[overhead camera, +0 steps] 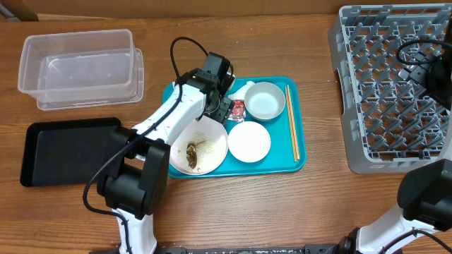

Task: Sort waste into correct bins and load items into the dishwasher
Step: 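Grasp the red snack wrapper with the left gripper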

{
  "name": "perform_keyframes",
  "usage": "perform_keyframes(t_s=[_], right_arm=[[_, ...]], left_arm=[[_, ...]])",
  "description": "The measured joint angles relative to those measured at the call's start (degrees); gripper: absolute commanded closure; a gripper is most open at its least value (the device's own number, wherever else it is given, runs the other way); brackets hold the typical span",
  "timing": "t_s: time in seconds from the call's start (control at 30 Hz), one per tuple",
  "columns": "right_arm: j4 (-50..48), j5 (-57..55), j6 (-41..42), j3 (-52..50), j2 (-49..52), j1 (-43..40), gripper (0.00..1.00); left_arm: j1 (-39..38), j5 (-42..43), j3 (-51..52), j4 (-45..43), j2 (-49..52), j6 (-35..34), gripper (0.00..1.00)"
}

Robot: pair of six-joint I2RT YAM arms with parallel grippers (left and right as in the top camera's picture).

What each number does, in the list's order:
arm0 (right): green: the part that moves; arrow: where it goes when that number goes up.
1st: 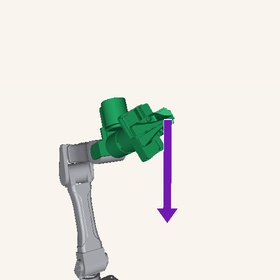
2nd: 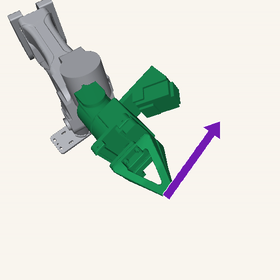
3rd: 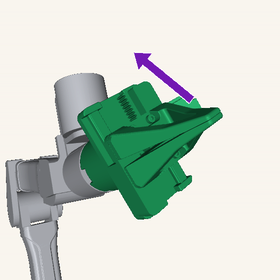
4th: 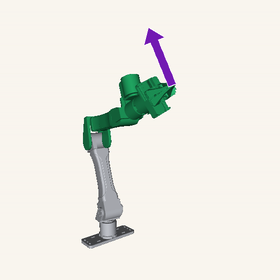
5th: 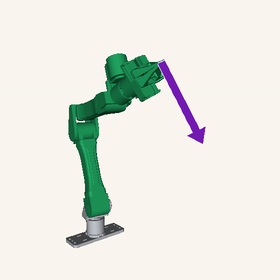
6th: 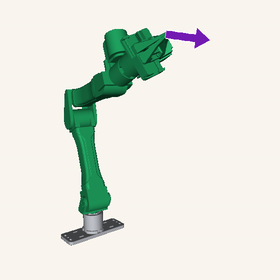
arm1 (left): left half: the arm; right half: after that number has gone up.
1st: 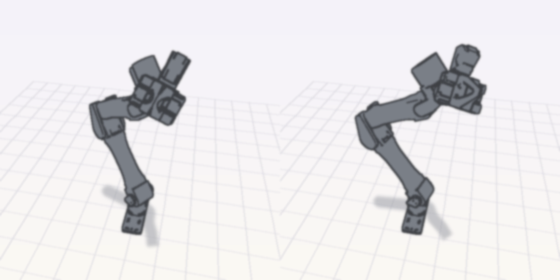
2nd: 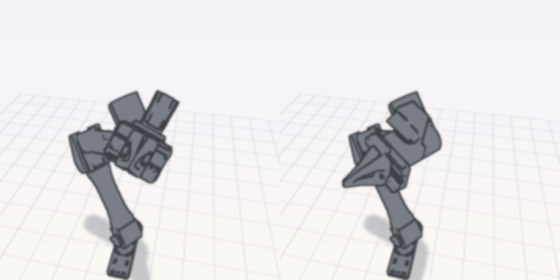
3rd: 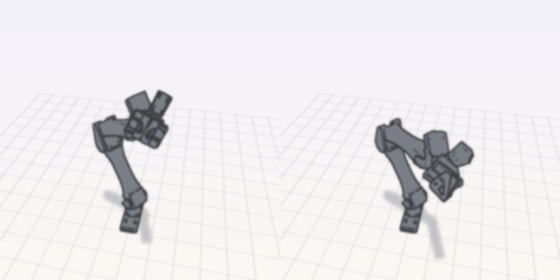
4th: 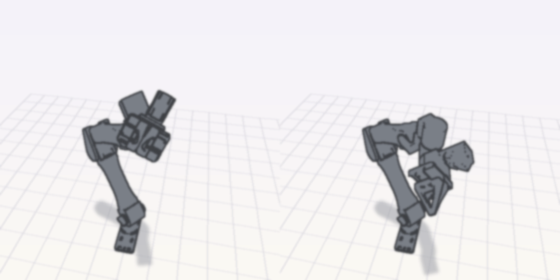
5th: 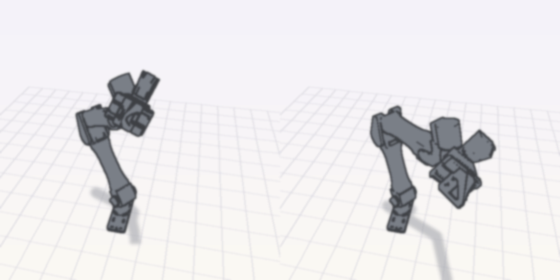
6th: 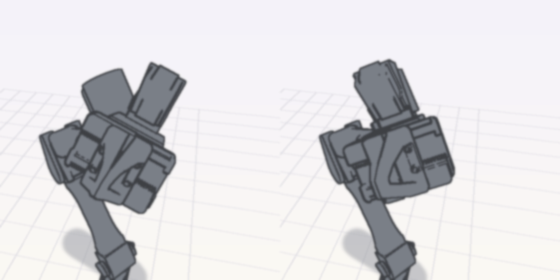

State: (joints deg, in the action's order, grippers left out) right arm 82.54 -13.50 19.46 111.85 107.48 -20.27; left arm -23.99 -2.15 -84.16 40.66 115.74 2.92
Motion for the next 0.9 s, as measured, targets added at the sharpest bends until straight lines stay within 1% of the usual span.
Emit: perform_keyframes(t_s=[0.13,0.27,0.37,0.57,0.67,0.8,0.9], right_arm=[[0.00,0.00,0.00,0.00,0.00,0.00,0.00],[0.00,0.02,0.00,0.00,0.00,0.02,0.00],[0.00,0.00,-0.02,0.00,0.00,0.02,0.00],[0.02,0.00,0.02,0.00,0.00,0.02,0.00],[0.00,0.02,-0.02,0.00,0.00,0.02,0.00],[-0.02,0.00,0.00,0.00,0.00,0.02,0.00],[-0.04,0.02,0.00,0.00,0.00,0.00,0.00]], left_arm=[[0.00,0.02,0.00,-0.04,0.00,1.88,0.27],[0.02,0.02,0.15,-1.68,0.00,2.80,0.37],[0.00,0.02,0.66,-3.15,0.00,3.32,0.39],[0.00,0.02,2.16,-3.43,0.02,3.54,0.52],[0.00,0.02,2.19,-3.43,0.09,3.54,0.54],[0.00,0.02,2.19,-2.99,0.11,3.61,0.64],[0.00,0.02,2.19,-2.80,0.11,3.58,0.80]])
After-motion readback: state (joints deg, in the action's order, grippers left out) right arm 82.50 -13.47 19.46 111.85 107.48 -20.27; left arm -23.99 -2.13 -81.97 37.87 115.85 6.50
